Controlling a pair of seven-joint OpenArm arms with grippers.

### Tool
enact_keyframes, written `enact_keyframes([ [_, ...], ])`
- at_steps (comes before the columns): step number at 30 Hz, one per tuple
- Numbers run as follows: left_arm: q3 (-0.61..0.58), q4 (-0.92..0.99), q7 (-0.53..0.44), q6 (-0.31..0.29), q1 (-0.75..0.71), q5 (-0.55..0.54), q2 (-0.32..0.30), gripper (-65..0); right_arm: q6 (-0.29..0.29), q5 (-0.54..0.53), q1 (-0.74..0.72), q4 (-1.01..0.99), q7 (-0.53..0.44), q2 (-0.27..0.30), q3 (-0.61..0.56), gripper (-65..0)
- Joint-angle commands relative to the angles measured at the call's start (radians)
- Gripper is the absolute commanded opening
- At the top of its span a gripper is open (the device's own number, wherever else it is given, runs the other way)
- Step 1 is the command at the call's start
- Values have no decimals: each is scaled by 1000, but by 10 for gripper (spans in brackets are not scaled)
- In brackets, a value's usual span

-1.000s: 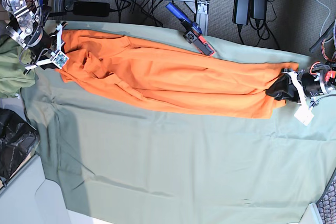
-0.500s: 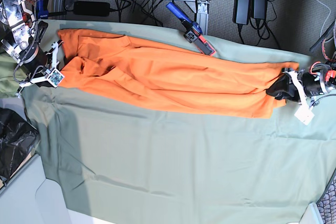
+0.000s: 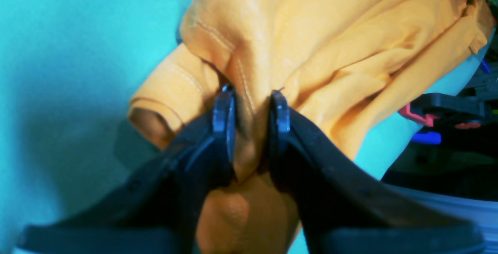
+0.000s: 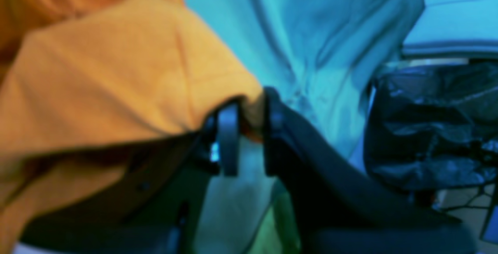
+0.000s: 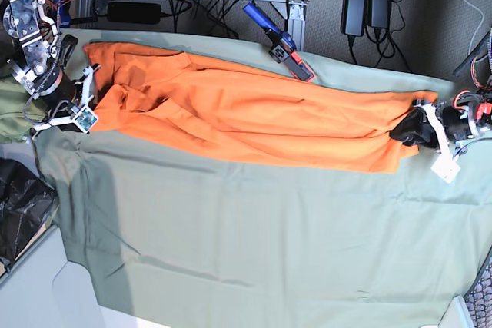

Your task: Fold the T-shirt properly

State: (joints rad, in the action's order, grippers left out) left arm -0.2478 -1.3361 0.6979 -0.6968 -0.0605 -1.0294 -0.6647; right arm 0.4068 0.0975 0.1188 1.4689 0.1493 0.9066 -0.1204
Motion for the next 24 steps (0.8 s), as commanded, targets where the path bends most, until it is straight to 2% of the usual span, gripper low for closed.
enact_keyframes([
  [1,1,-7,17,-1,5,17,-11,-473,97,-2,-25,0,-16,16,11,-553],
  [8,1,-7,17,-1,5,17,-11,-474,97,-5,-112,-91,-19,-63,11,-553],
  [11,1,-7,17,-1,5,16,-11,-473,97,-42,-144,-136,-23,-84,11,-553],
  [16,1,-7,17,-1,5,17,-11,-473,98,-45,-172,-182,-26,-120,11,-553],
  [24,1,-7,17,-1,5,17,-11,-474,98,-45,-245,-266,-26,-215,11,-553],
])
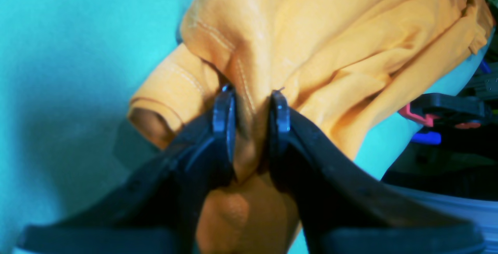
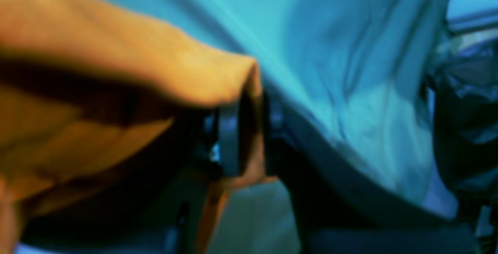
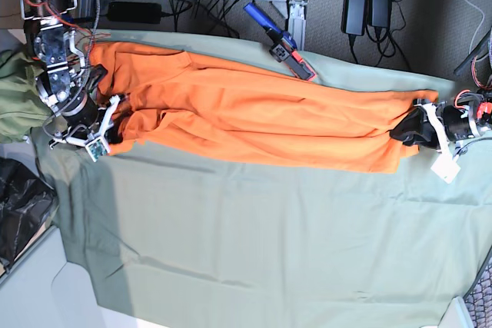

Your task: Fold the T-shirt properly

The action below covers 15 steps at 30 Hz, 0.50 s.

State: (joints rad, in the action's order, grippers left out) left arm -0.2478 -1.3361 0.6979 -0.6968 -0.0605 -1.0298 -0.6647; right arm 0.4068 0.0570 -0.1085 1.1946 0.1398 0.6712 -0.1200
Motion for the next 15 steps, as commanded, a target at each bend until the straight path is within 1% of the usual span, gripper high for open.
enact_keyframes([
  [1,1,-7,17,-1,5,17,-11,-474,97,-5,-24,5,-17,11,11,-553],
  [6,1,-7,17,-1,5,18,-11,-474,98,-5,-47,-3,-17,-21,11,-553],
  [12,1,-7,16,-1,5,18,-11,-473,98,-5,-46,-13,-28,-23,11,-552],
  [13,1,-7,16,-1,5,17,-11,-473,98,-11,-46,-18,-28,-23,11,-542],
  [14,1,-7,16,-1,5,17,-11,-474,98,-24,-46,-21,-27,-23,11,-512],
  [15,1,-7,16,-1,5,17,-11,-474,98,-43,-45,-24,-27,-23,11,-460],
])
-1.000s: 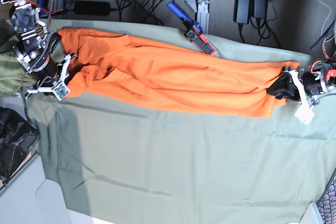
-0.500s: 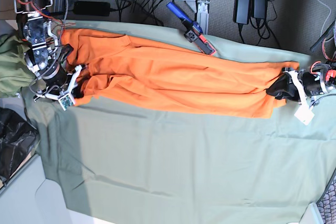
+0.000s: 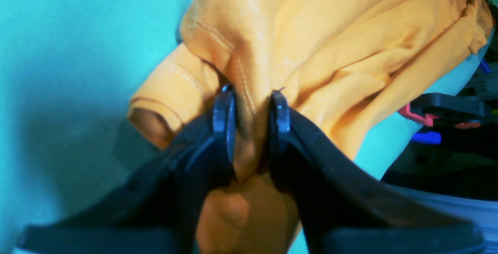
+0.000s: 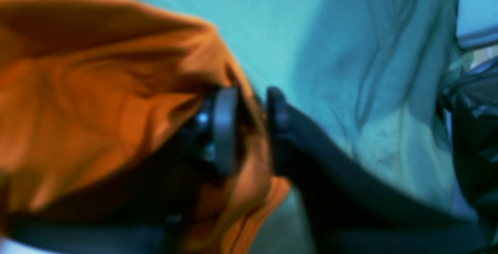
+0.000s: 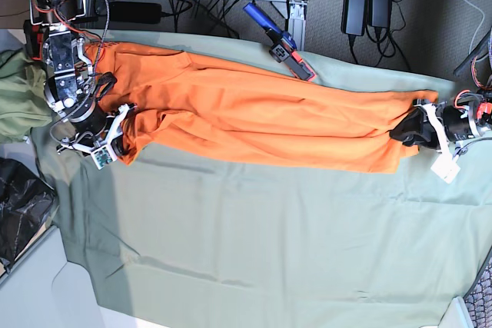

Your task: Fold the T-shirt properly

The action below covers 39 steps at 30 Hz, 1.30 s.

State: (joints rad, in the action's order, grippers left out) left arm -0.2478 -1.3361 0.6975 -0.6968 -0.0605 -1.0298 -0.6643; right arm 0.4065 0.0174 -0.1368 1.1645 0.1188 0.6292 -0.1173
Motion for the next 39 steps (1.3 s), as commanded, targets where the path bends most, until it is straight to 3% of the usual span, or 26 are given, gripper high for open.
enact_keyframes([
  [1,1,-7,17,-1,5,18,-11,-474,99,-20,-17,6,-6,19,8,-394],
  [3,1,-7,17,-1,5,18,-12,-473,99,-50,-18,6,-6,19,8,-242],
  [4,1,-7,17,-1,5,18,-12,-474,99,-61,-18,7,-7,19,8,-203],
  [11,1,-7,17,-1,5,18,-12,-474,100,-156,-18,34,-6,18,8,-206],
  [21,1,-7,18,-1,5,18,-12,-474,106,-164,-18,164,-2,16,9,-207],
  [26,1,-7,17,-1,5,18,-12,-474,112,-269,-18,174,40,-10,8,-207],
  [30,1,-7,17,-1,5,18,-12,-474,114,-268,-18,174,69,-49,8,-207],
  [39,1,-7,17,-1,5,18,-12,-474,114,-233,-17,172,102,-53,8,-208],
])
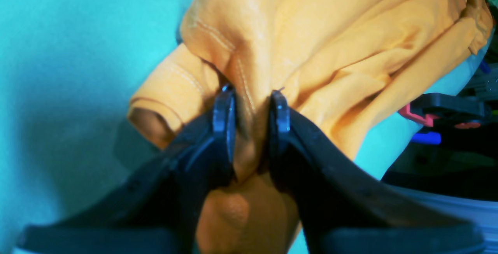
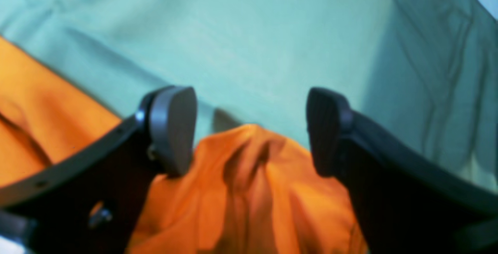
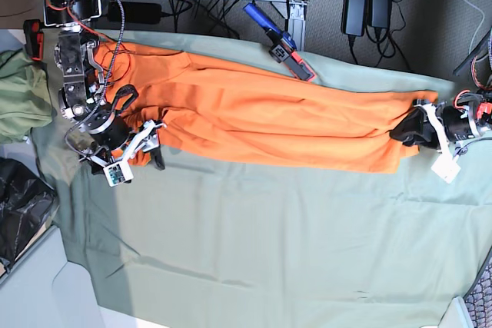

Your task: Fold the T-shirt properly

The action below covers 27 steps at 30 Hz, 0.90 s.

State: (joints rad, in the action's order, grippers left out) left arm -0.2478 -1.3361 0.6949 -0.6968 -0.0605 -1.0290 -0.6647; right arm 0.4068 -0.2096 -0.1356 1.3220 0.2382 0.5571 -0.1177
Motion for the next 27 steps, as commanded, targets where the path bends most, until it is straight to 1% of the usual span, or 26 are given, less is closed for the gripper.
enact_keyframes([
  [1,1,-7,20,-1,5,17,-11,-474,113,-6,-17,15,-12,19,9,-208],
  [2,1,-7,20,-1,5,17,-11,-474,113,-6,-16,15,-7,19,9,-230],
  [3,1,-7,20,-1,5,17,-11,-474,113,-6,-16,15,2,19,9,-282],
  [6,1,-7,20,-1,5,17,-11,-474,113,-5,-16,15,17,19,9,-501],
  [7,1,-7,20,-1,5,17,-11,-474,113,2,-16,15,17,19,9,-551],
  [9,1,-7,20,-1,5,17,-11,-474,113,23,-16,15,17,19,9,-608],
  [11,1,-7,20,-1,5,17,-11,-474,113,31,-16,15,18,19,9,-650],
  [15,1,-7,20,-1,5,17,-11,-474,113,30,-16,15,28,19,9,-650],
  [20,1,-7,20,-1,5,17,-11,-474,113,17,-16,17,72,19,26,-650],
  [24,1,-7,20,-1,5,17,-11,-474,113,-92,-9,46,140,19,97,-650],
  [27,1,-7,20,-1,5,17,-11,-474,113,-153,25,101,164,19,178,-650],
])
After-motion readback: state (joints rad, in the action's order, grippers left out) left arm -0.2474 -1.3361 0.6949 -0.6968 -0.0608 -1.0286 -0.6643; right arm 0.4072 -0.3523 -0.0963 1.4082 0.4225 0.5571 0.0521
